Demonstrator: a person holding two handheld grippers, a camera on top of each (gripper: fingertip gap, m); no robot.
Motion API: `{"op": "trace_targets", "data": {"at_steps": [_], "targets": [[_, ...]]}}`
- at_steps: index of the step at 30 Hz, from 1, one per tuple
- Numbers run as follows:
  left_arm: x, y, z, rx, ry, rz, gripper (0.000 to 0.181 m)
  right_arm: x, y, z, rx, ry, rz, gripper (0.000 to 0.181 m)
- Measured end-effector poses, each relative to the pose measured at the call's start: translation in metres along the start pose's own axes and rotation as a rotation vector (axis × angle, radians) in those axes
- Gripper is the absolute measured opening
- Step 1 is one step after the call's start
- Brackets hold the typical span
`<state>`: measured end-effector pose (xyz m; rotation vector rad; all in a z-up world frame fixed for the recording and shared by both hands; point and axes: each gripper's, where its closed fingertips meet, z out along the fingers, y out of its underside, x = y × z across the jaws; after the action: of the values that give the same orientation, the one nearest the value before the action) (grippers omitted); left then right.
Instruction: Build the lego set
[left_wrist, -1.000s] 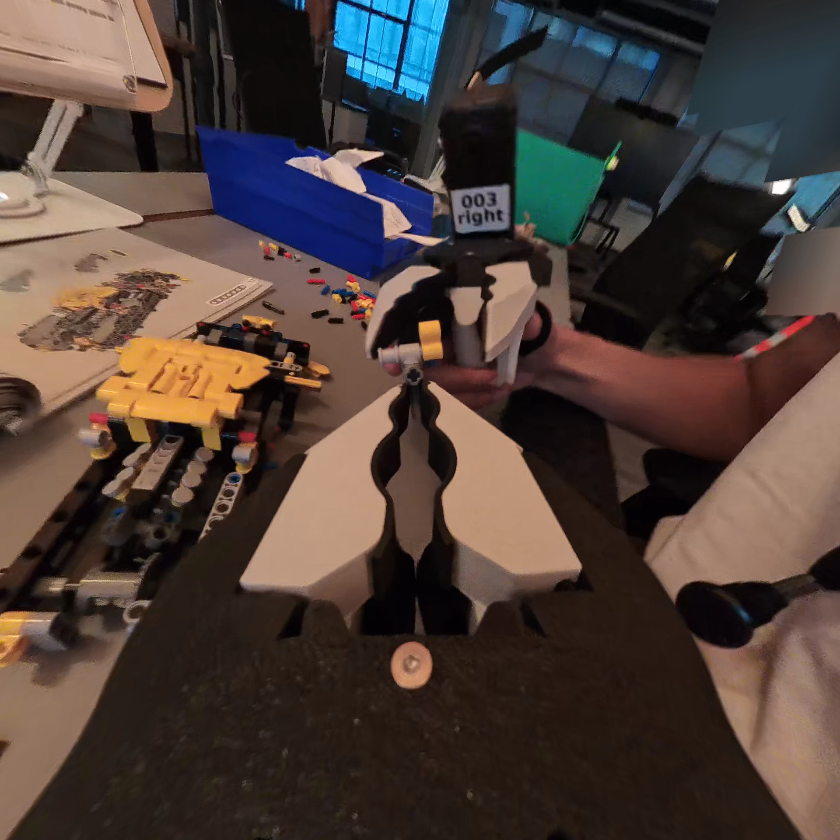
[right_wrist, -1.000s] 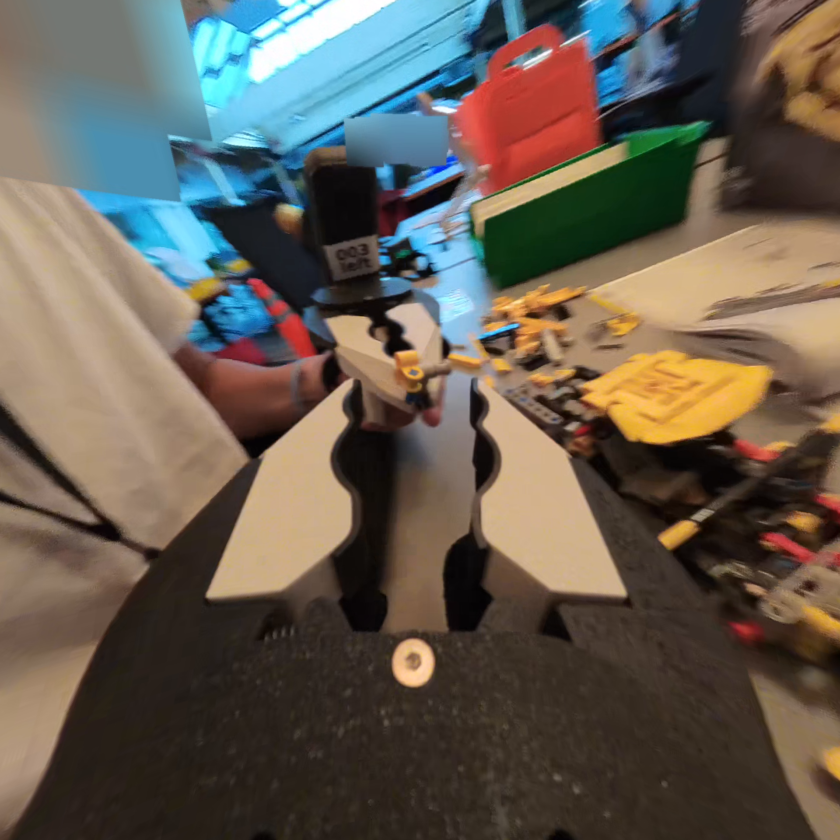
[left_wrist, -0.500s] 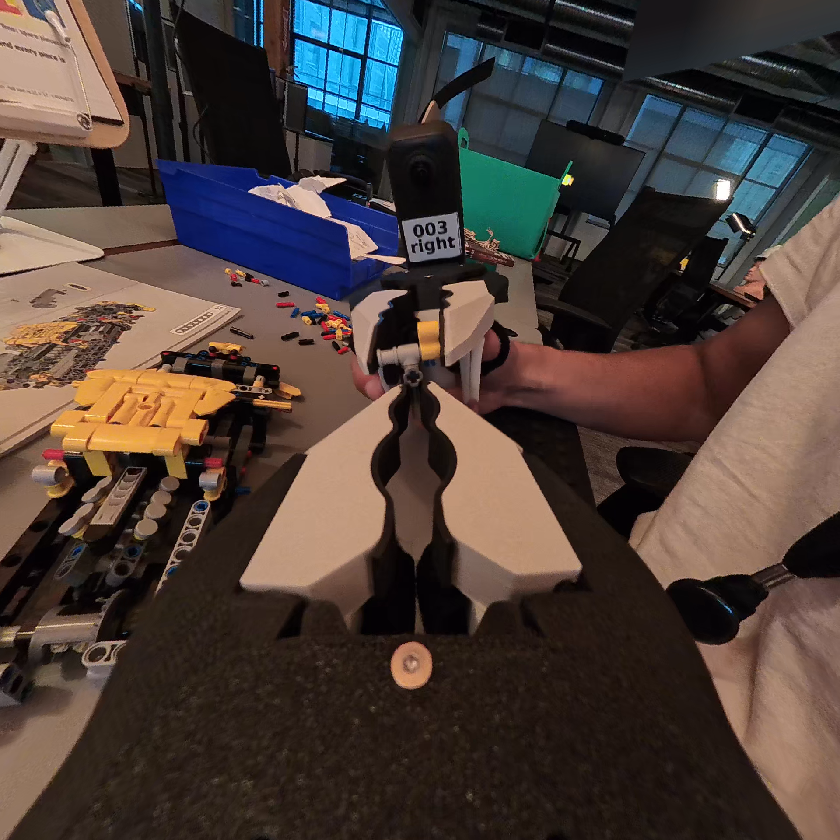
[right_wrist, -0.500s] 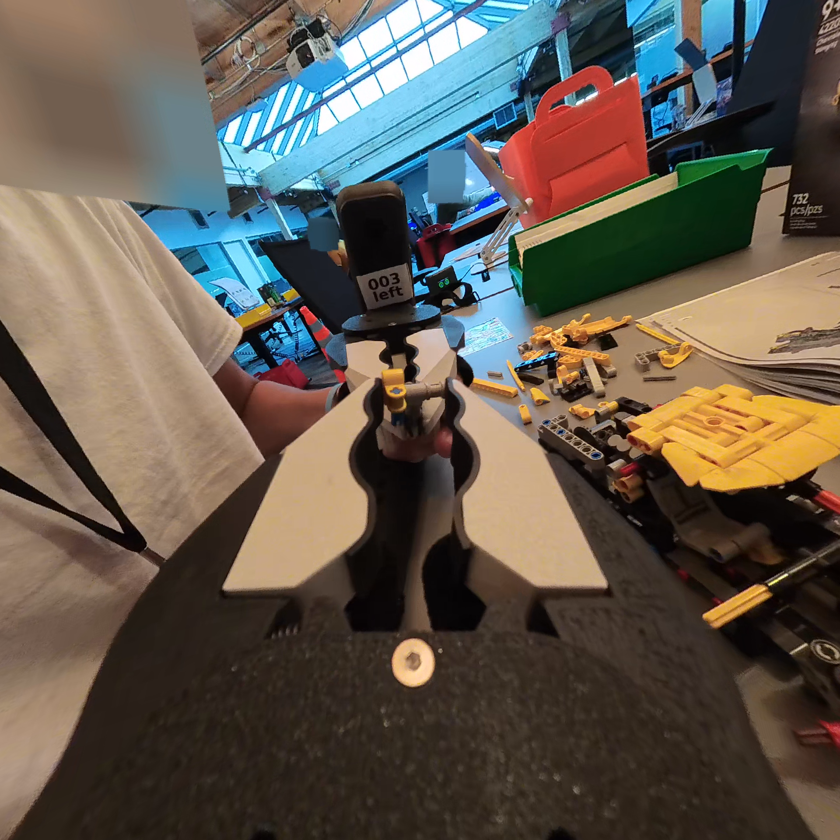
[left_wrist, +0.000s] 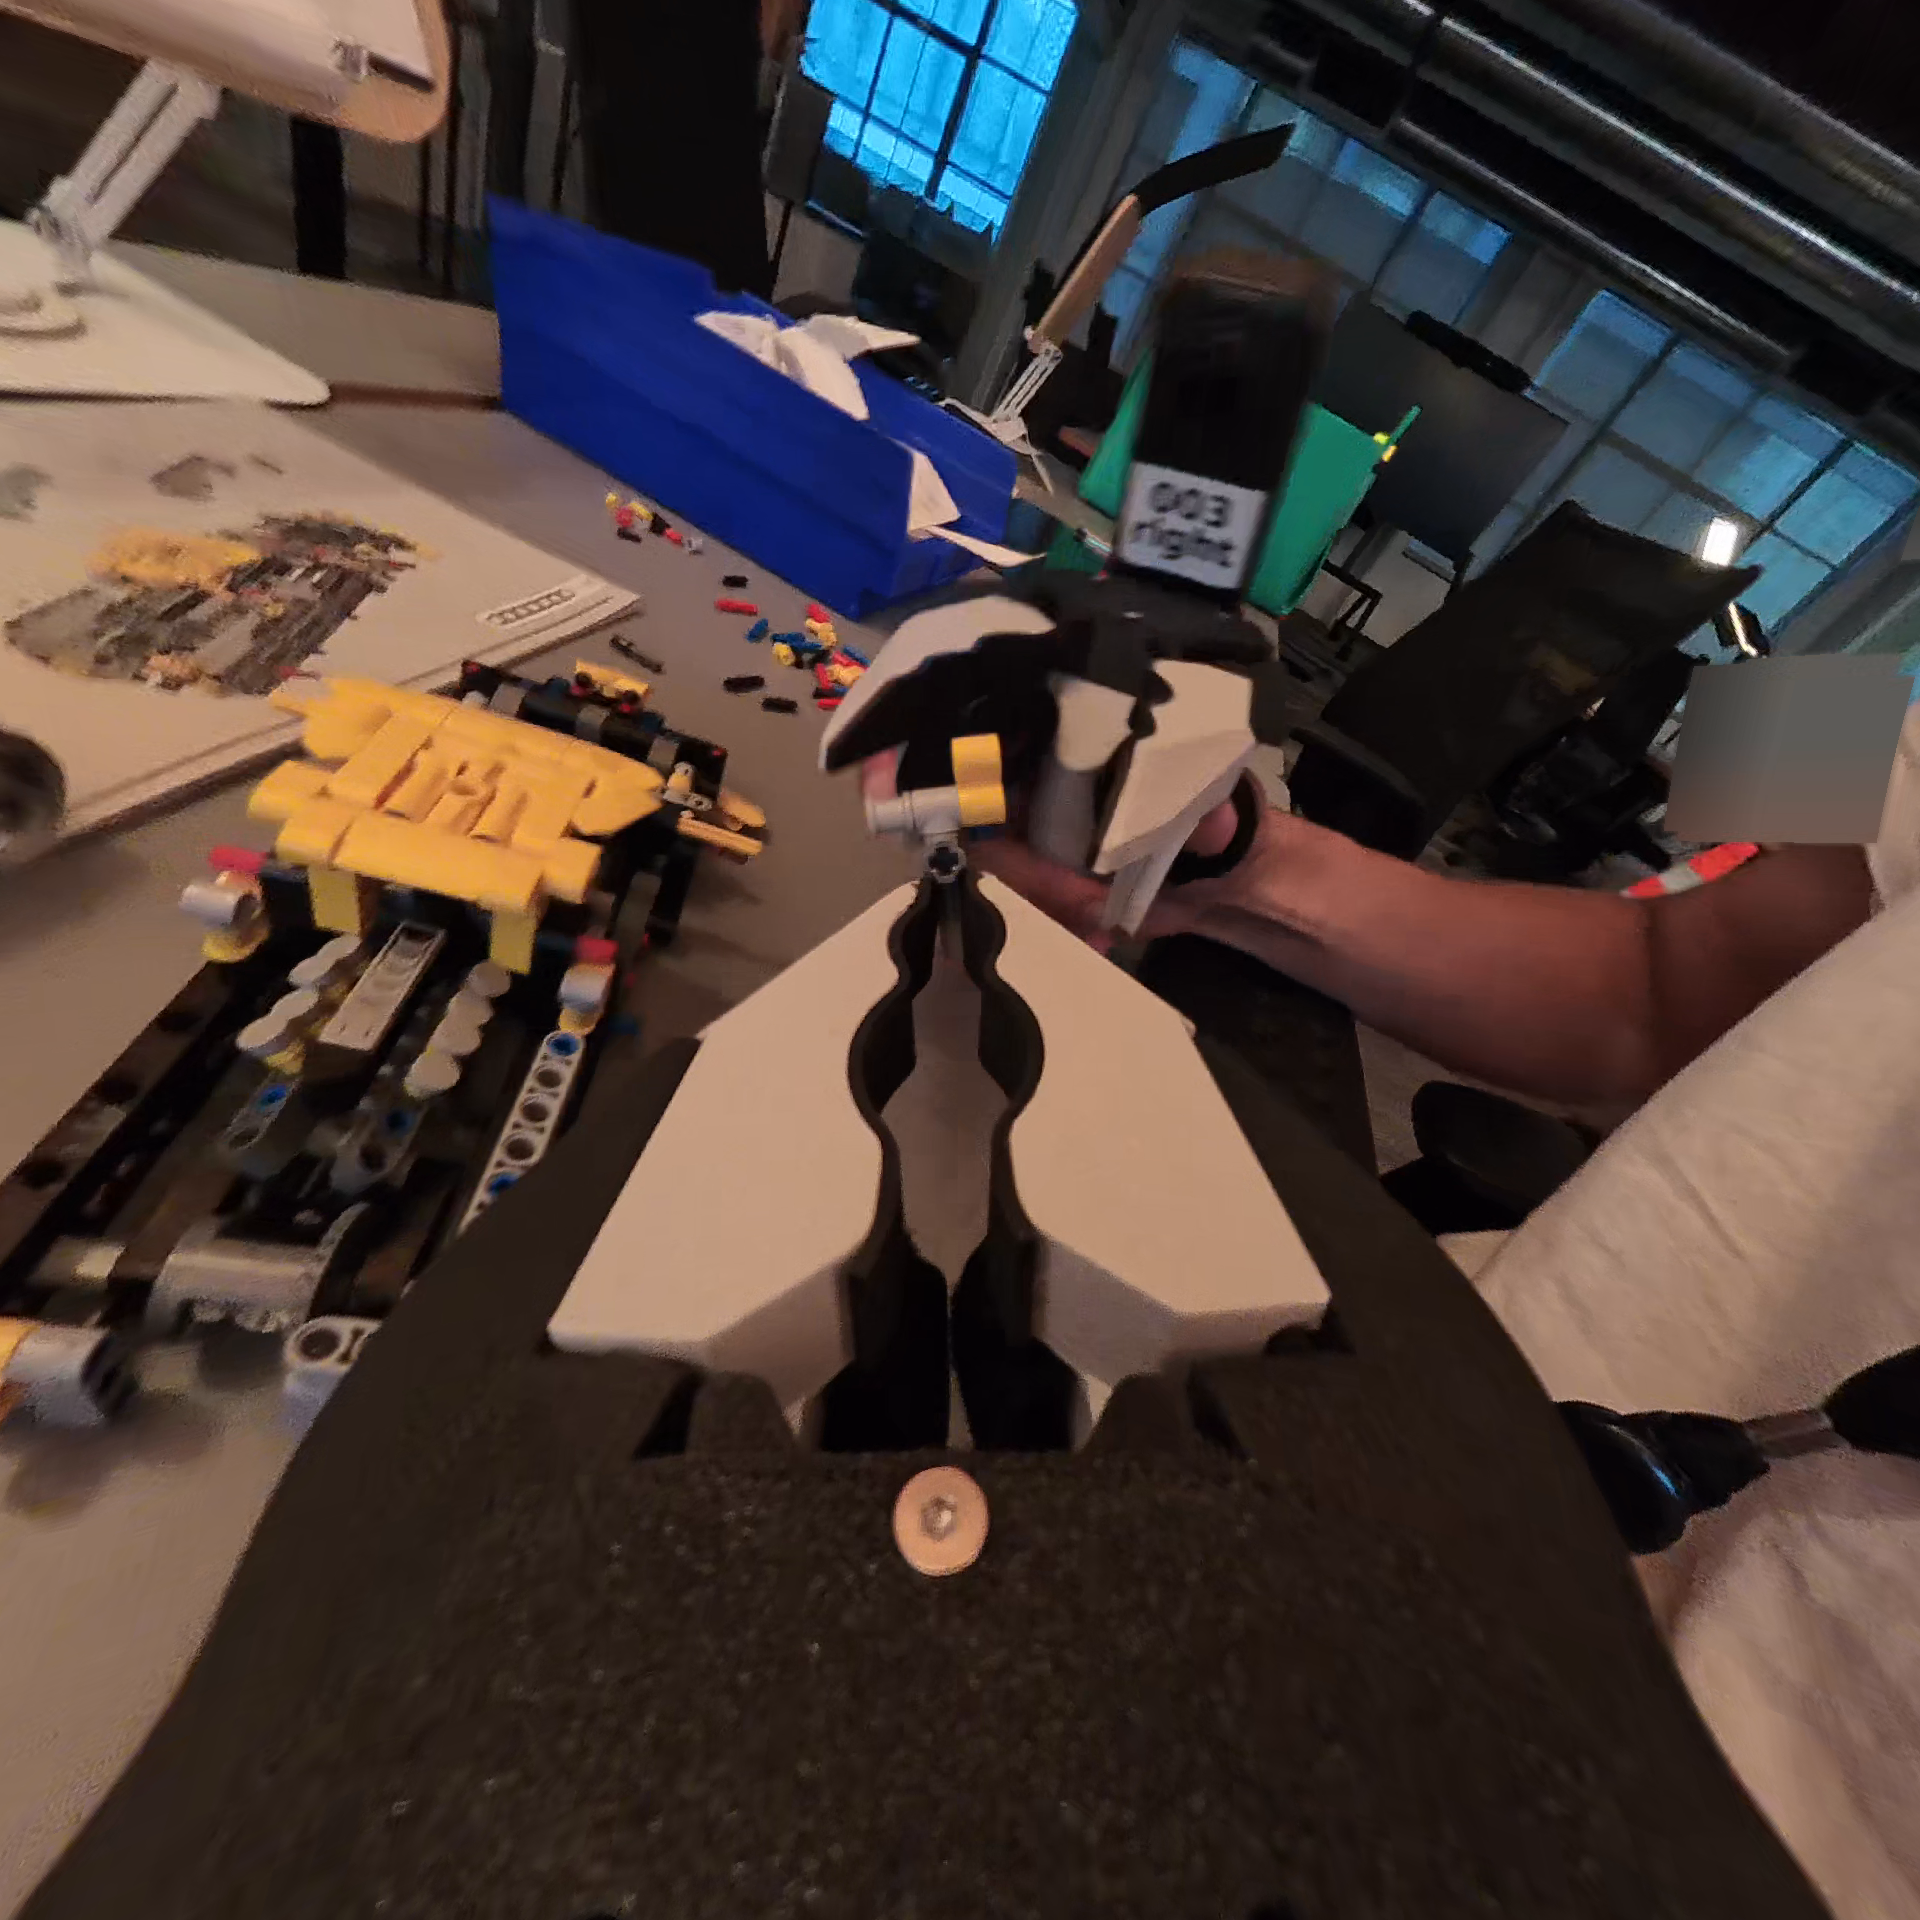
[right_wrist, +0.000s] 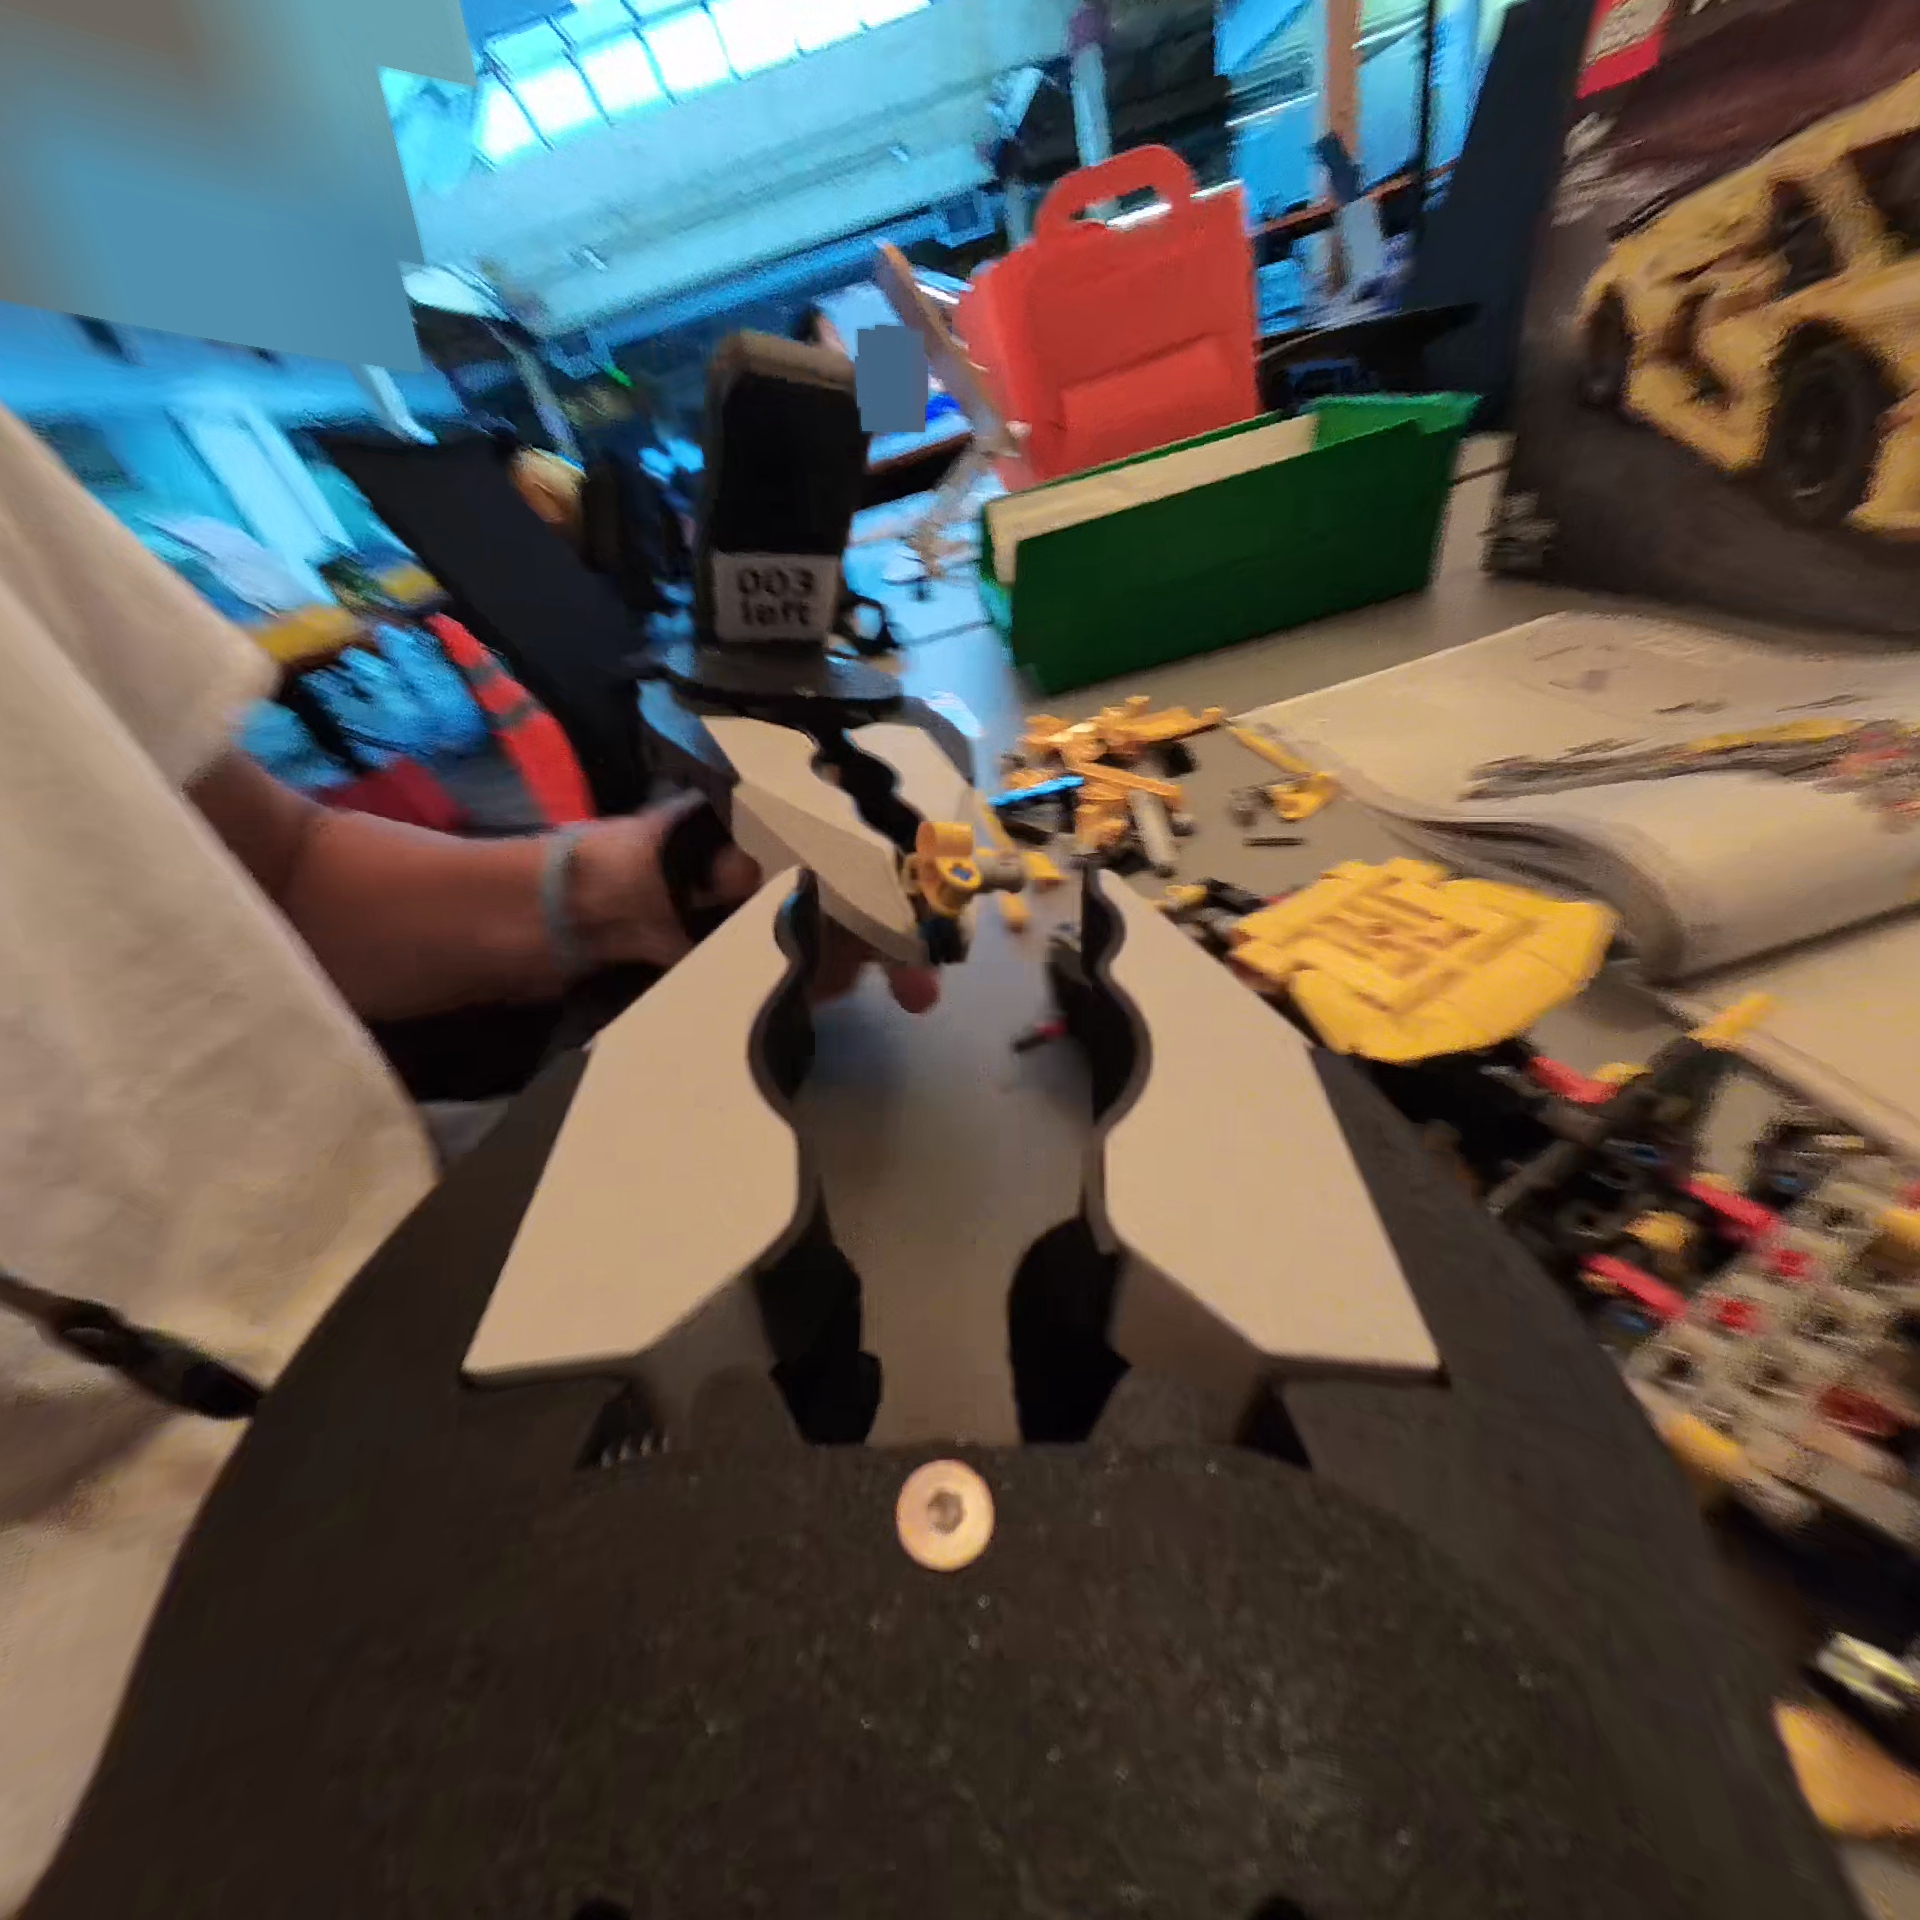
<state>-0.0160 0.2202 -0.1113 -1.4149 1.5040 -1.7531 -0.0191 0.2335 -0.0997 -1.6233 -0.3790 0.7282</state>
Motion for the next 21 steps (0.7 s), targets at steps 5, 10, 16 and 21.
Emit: {"op": "trace_targets", "data": {"at_steps": [5,10,16,21], "targets": [[-0.012,0.011,0.004,-0.072,-0.058,-0.01,0.005,0.017,0.007,-0.012,-0.103,0.255,-0.335,0.025],[-0.015,0.022,0.008,-0.136,-0.092,0.019,0.005,0.011,0.021,-0.008,-0.174,0.21,-0.3,0.023],[-0.013,0.021,0.009,-0.147,-0.11,0.045,0.005,0.014,0.024,-0.008,-0.213,0.259,-0.367,0.015],[-0.001,0.001,0.004,-0.066,-0.097,0.044,0.01,0.009,0.005,-0.007,-0.086,0.203,-0.189,0.015]]}}
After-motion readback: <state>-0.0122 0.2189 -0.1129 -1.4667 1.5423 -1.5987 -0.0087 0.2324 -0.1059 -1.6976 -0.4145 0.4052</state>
